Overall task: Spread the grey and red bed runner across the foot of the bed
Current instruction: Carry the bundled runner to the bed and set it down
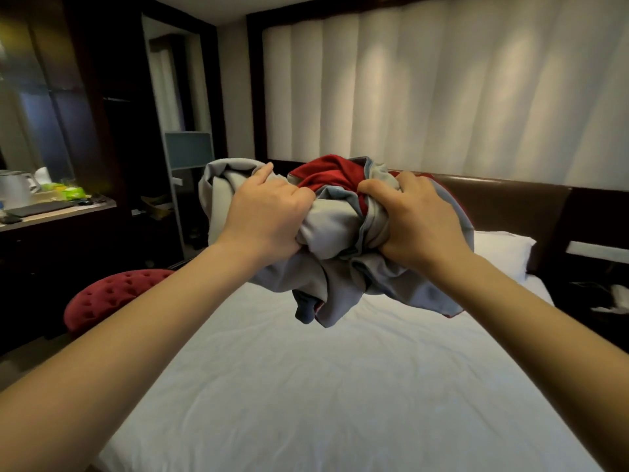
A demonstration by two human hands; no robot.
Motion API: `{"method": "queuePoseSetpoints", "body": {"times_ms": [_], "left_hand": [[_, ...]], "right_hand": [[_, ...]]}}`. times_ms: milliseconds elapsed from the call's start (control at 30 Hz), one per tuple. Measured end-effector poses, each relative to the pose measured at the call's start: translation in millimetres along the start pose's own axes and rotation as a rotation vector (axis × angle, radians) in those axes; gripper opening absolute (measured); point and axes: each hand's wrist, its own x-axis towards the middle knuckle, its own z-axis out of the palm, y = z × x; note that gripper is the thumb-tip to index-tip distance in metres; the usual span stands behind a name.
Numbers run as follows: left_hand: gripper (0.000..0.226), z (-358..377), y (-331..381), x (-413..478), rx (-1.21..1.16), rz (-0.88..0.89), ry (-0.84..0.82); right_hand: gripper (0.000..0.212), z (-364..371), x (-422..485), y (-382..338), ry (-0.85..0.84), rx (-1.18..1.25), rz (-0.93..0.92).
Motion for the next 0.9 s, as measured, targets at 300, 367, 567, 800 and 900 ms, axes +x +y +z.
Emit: {"method": "queuePoseSetpoints", "body": {"times_ms": [300,367,567,800,900], "left_hand": [[0.02,64,-34,21,-0.187,0.146,0.029],[0.02,78,-29,24,-0.235,0.174,0.037],[0.024,125,7,37,-0.348,0.241,-0.001],[0.022,179,48,61,-0.4,0.285,-0.012],[0.02,209,58,65,-0.391,0.294,-0.03]], "right_hand": [[0.067,25,14,-20,0.002,-0.149,0.187],[0.065,32,9,-17,-0.004,-0.182,0.214],[0.067,54,-8,13,-0.081,-0.243,0.295],[0.064,92,-15,63,-0.097,-0.225,0.33],[0.064,123,-17,81,-0.098,-0.177,0.358]]}}
